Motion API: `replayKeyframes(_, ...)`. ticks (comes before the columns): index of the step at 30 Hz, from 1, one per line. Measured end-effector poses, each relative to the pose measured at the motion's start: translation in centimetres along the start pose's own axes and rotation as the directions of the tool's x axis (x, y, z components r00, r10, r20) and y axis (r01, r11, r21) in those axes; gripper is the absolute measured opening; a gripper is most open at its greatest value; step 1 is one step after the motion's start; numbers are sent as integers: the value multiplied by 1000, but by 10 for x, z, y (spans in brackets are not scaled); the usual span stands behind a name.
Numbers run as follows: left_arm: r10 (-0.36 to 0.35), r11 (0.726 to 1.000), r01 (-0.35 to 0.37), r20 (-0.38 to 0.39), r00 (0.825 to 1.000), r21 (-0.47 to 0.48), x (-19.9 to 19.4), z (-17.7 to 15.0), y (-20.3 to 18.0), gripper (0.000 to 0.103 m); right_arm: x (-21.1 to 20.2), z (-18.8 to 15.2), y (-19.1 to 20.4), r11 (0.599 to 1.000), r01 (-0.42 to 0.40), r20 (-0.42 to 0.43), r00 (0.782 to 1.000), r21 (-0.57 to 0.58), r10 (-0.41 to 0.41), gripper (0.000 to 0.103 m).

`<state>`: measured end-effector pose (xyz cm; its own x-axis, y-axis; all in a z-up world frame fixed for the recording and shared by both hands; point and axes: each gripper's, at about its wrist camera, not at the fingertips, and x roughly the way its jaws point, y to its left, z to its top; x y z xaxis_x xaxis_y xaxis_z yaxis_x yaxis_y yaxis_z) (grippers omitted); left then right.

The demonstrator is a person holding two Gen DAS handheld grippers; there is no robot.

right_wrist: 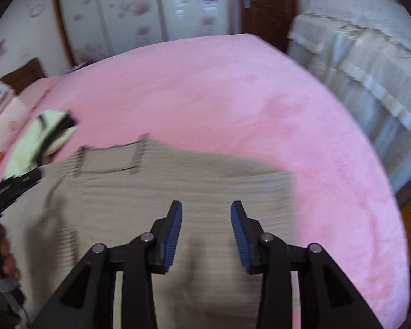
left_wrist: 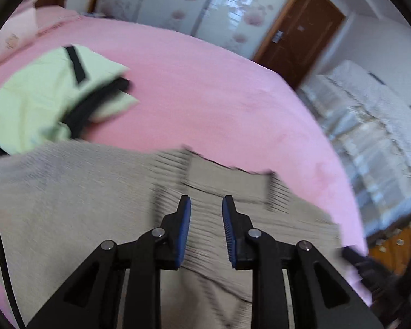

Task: Fold large clothes

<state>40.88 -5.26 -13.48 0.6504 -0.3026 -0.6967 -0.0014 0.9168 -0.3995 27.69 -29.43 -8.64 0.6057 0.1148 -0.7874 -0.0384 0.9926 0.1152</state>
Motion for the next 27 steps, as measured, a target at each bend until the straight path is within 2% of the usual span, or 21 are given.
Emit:
replayKeyframes(2,-3,1000,4,-39,999,25,12,-9,-11,21,16,-10,27,999,-43,-43,998,-14,42,37)
replayKeyframes(5,76,995,-69,-96,992,73,40,-24,-16,21,45,-26,41,998,-52,-119,992,-25,49,37)
replayKeyframes(7,144,988,-133,-152,978,82,53,-37,2,21,54,-37,34,999,-20,-134,991,-45,14,35)
replayKeyframes(8,150,988,-139,-177,973,73,60,-40,13,18,51,-41,29,999,-18,-127,992,-49,11,35)
replayKeyframes(9,131,990,-121,-178,975,67,58,-45,22,16,46,-44,24,999,-4,-120,993,-52,-2,34)
replayKeyframes(12,101,994,-92,-174,980,60,53,-45,34,14,27,-51,-2,988,130,-80,987,-78,-136,34)
replayKeyframes(14,91,995,-83,-183,979,53,54,-43,37,14,15,-61,-33,970,230,-60,970,-80,-235,35)
replayKeyframes(15,92,995,-83,-185,978,53,55,-43,39,14,8,-67,-52,965,255,-60,964,-62,-259,35)
replayKeyframes(17,101,994,-91,-182,978,65,52,-43,42,14,-1,-76,-81,967,253,-74,964,-11,-253,35)
replayKeyframes(18,110,992,-98,-181,977,75,55,-41,38,14,-4,-79,-92,967,256,-81,964,14,-254,39)
replayKeyframes(19,117,991,-104,-176,978,81,56,-42,37,14,-6,-83,-103,964,263,-87,962,48,-258,56)
replayKeyframes(20,121,991,-108,-173,978,85,59,-43,32,14,-6,-85,-108,963,255,-87,965,81,-248,61)
replayKeyframes(22,126,990,-113,-172,977,85,57,-45,29,14,-2,-85,-112,968,213,-98,975,136,-201,63)
replayKeyframes(25,135,990,-123,-187,973,72,49,-42,25,14,-9,-80,-107,965,207,-94,977,159,-194,63)
replayKeyframes(27,154,987,-143,-194,969,72,38,-37,21,22,-24,-78,-105,968,182,-73,982,172,-172,63)
